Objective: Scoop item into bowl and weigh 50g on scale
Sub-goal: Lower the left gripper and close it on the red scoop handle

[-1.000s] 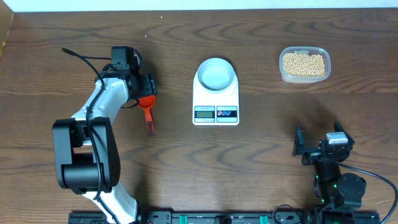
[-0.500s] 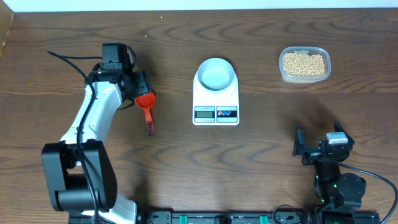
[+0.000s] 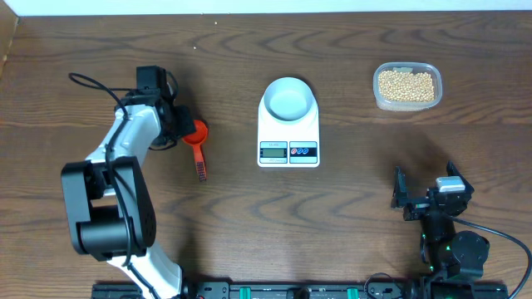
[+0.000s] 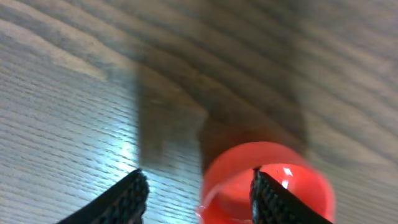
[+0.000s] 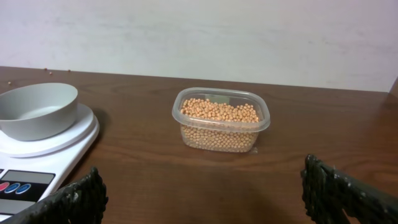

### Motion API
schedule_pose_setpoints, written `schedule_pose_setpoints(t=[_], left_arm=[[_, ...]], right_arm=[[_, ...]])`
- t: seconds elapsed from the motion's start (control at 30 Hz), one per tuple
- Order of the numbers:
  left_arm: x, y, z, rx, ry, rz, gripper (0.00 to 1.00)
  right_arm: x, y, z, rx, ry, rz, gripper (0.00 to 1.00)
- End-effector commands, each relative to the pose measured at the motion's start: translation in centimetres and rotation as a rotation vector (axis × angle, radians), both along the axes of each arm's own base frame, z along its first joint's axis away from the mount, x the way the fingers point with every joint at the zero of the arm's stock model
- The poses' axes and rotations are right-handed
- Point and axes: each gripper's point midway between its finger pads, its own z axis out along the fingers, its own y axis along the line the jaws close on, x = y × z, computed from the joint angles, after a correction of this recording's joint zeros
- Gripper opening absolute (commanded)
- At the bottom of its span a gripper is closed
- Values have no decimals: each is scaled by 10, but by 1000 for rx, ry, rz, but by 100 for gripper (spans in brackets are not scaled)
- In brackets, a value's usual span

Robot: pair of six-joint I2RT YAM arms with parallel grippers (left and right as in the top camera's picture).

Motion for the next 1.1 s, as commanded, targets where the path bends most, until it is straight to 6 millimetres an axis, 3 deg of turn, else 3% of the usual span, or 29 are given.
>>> schedule_pose_setpoints(t=[0.0,0.1,0.53,0.77,1.0,1.07], left_arm=[[-6,2,-11,6,32,-9,48],[-6,-3,-11,-21,30,-18,43],[-10,-7,-15,-29,44,-24,43],[-11,-8,-27,-32,69,-24,42],[-13,-8,-37,-34,89,-24,30],[-12,-8,-37,-34,86,-24,19]], right_arm=[[0,0,-1,-13,-2,-2,99],[0,0,-1,-13,-2,-2,99],[0,0,-1,-13,-2,-2,99],[0,0,-1,-13,-2,-2,99],[0,0,-1,-13,-2,-2,99],[0,0,-1,-13,-2,-2,99]])
